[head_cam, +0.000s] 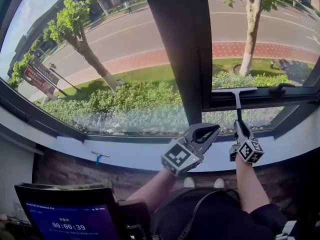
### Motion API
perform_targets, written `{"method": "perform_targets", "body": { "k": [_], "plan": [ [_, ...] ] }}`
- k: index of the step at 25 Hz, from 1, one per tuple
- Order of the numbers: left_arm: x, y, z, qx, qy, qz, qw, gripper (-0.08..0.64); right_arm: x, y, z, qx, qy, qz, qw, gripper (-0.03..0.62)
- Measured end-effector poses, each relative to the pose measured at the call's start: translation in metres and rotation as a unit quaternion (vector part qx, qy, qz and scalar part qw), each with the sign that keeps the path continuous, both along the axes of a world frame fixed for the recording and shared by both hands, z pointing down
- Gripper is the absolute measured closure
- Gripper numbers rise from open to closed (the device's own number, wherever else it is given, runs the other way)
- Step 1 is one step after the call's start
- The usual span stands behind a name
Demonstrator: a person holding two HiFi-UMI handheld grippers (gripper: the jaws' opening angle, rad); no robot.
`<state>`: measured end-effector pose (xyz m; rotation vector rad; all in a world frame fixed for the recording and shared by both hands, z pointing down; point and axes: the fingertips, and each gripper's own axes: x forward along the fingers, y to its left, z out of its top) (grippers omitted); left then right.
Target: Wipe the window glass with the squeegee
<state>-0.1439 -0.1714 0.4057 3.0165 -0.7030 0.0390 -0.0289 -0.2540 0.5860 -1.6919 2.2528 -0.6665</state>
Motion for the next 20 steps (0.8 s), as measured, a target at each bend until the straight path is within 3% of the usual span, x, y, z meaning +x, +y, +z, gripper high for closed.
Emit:
{"method": "perform_targets", "body": {
  "k": [20],
  "plan": [
    [-0.006, -0.011, 0.004, 0.005, -0.001, -0.022, 0.9997, 0.557, -0.001, -0.004, 0.002, -0.014, 0.01, -0.012, 1.0, 0.492]
  ]
}}
